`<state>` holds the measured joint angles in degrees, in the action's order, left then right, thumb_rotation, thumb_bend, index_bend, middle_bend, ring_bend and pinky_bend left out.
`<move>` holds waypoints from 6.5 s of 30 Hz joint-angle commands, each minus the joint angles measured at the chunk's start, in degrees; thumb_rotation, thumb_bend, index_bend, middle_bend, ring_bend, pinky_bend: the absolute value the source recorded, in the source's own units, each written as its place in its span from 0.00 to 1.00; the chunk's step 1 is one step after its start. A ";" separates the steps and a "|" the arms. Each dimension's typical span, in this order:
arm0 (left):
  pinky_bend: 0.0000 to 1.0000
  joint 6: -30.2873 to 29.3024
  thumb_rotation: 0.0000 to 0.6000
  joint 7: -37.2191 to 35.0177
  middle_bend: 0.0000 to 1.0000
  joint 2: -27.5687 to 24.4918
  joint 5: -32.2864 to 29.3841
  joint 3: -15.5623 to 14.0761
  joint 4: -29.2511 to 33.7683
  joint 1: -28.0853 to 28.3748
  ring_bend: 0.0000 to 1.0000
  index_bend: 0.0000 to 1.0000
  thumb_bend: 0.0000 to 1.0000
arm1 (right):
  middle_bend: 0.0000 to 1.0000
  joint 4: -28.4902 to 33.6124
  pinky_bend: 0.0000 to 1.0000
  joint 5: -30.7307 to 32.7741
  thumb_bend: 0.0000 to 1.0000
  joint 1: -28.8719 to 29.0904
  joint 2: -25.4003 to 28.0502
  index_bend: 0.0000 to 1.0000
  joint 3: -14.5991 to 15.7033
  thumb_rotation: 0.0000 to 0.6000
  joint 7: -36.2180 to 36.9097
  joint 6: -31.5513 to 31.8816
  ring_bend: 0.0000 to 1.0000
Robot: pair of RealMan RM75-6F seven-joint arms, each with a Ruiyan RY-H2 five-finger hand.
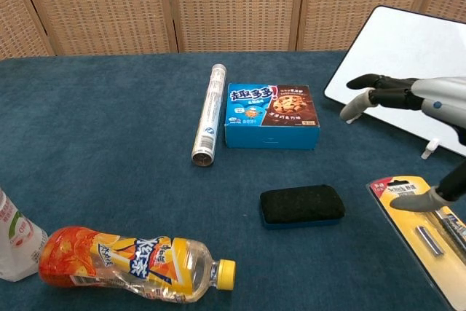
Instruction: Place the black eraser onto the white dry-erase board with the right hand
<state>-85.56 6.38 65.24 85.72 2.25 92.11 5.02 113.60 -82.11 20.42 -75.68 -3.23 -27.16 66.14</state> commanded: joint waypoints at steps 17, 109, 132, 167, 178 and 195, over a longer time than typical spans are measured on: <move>0.00 0.36 1.00 0.09 0.00 0.03 -0.32 -0.03 -0.11 0.06 0.00 0.00 0.30 | 0.00 -2.82 0.00 11.37 0.13 5.39 -5.83 0.21 -2.79 1.00 -6.81 -3.53 0.00; 0.00 3.29 1.00 3.05 0.00 -1.23 -5.16 0.49 2.40 0.30 0.00 0.00 0.30 | 0.00 -6.92 0.00 46.86 0.16 21.24 -26.23 0.29 -6.22 1.00 -28.38 12.66 0.00; 0.00 3.37 1.00 3.84 0.00 -1.31 -5.67 0.49 2.84 0.31 0.00 0.00 0.30 | 0.00 -11.50 0.00 47.43 0.16 21.79 -28.44 0.31 -6.07 1.00 -26.77 10.27 0.00; 0.00 3.31 1.00 3.66 0.00 -1.54 -5.92 0.55 3.39 0.30 0.00 0.00 0.30 | 0.00 -14.01 0.00 45.66 0.26 22.17 -29.69 0.42 -5.91 1.00 -25.96 9.41 0.00; 0.00 3.36 1.00 3.77 0.00 -1.54 -6.06 0.57 3.50 0.32 0.00 0.00 0.30 | 0.00 -13.53 0.00 44.73 0.26 21.49 -28.91 0.46 -6.16 1.00 -25.25 10.06 0.00; 0.00 3.26 1.00 4.43 0.00 -1.32 -5.99 0.55 3.19 0.38 0.00 0.00 0.30 | 0.00 -9.12 0.00 38.68 0.26 18.84 -20.48 0.49 -9.54 1.00 -21.53 15.41 0.00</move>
<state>-82.28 10.79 63.90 79.72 2.79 95.31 5.39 103.81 -41.86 40.07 -97.91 -12.08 -49.97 80.40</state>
